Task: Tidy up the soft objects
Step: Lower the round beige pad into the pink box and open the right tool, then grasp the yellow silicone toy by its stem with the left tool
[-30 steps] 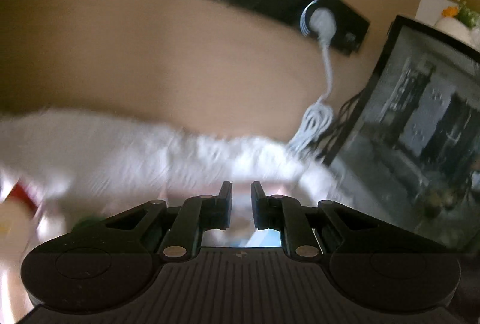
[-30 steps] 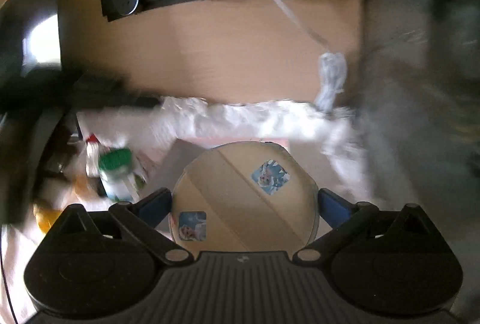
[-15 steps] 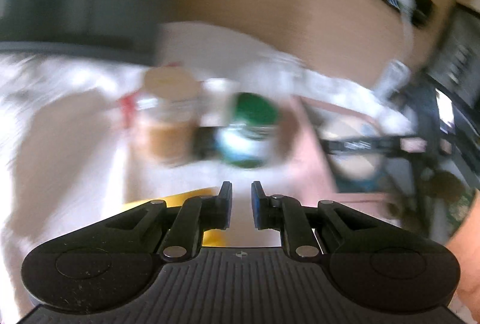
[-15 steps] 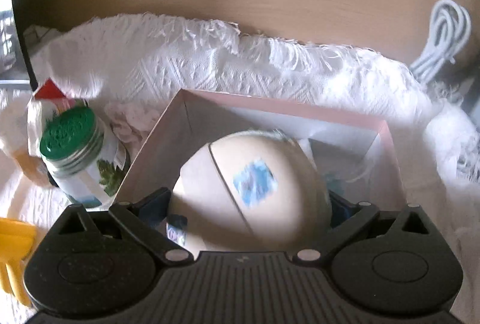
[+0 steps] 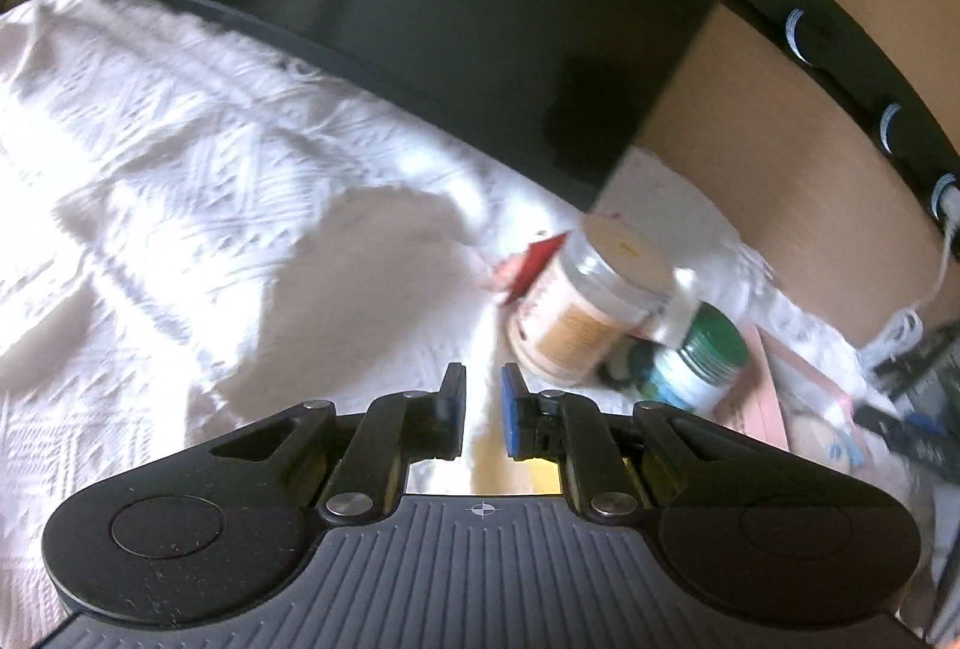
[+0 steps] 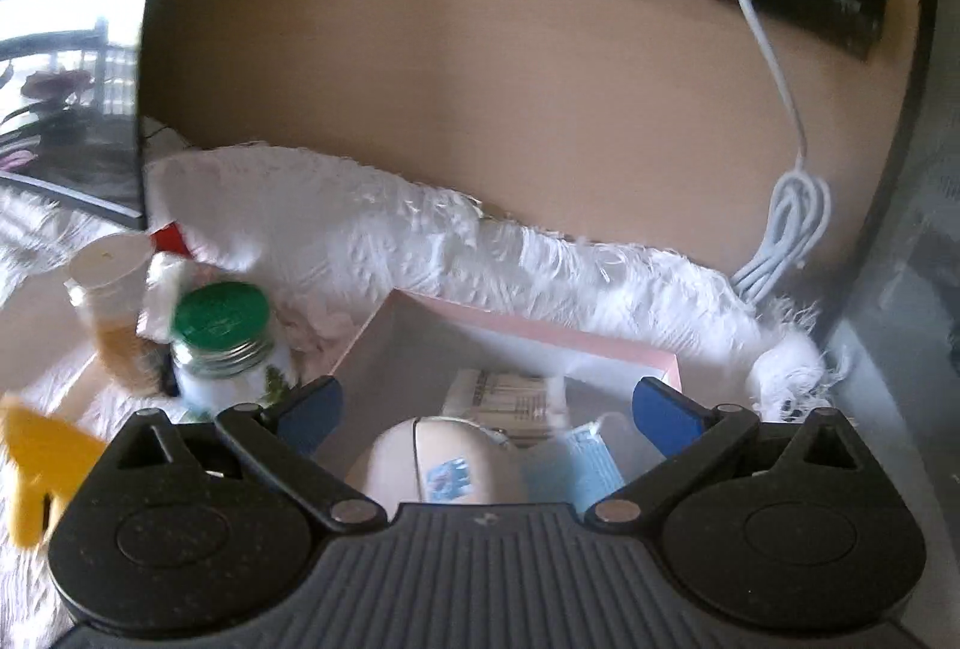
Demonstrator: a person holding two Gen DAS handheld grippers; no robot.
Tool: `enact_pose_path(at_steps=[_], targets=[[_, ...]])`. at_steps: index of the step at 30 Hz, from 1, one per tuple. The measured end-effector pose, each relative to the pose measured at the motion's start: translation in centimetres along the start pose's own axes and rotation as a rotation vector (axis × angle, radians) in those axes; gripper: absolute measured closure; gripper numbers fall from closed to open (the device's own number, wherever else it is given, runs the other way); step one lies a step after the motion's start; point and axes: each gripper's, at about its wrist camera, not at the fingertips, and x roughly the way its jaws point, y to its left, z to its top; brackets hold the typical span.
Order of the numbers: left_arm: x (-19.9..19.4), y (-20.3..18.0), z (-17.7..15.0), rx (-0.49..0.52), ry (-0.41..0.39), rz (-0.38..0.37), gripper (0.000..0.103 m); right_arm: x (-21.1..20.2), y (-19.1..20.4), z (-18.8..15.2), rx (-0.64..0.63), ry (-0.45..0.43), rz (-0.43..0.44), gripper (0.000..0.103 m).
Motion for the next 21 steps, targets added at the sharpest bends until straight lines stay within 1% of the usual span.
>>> enact_pose_path(at_steps=[4,7,10,13,17,19,21], targets=[[-0.4,0.2,0.0,0.012,0.007,0.006,0.09,-2.4,1.3,-1.4,-0.036,0.004,0.051,0.0],[-0.1,0.2,-0.1,0.015,0.016,0.002,0.09,-3.8,2.3,-3.1,-0.047,0.035,0.086,0.0],[0.2,0.2,-0.2,-0.005,0.033,-0.011,0.09,-4.6,3.5,-5.0,-0.064,0.073,0.102,0.0],[0.3,-0.2,-0.6,0.006,0.048,-0.043,0.09,-5.0,4.9,-6.0,-0.101,0.094,0.13,0.0],[0.0,-1.1,-1.2,0.038,0.055,-0.095,0.09,-5.1,7.0,-6.3,-0.14,0.11,0.166,0.0],[-0.3,-1.8,-1.5,0.076,0.061,-0.138,0.09,-5.1,7.8,-6.2,-0.15,0.113,0.181,0.0],[-0.7,-2.7,-2.0,0.141,0.069,-0.18,0.09,-5.3,8.5,-6.2,-0.163,0.112,0.203,0.0]])
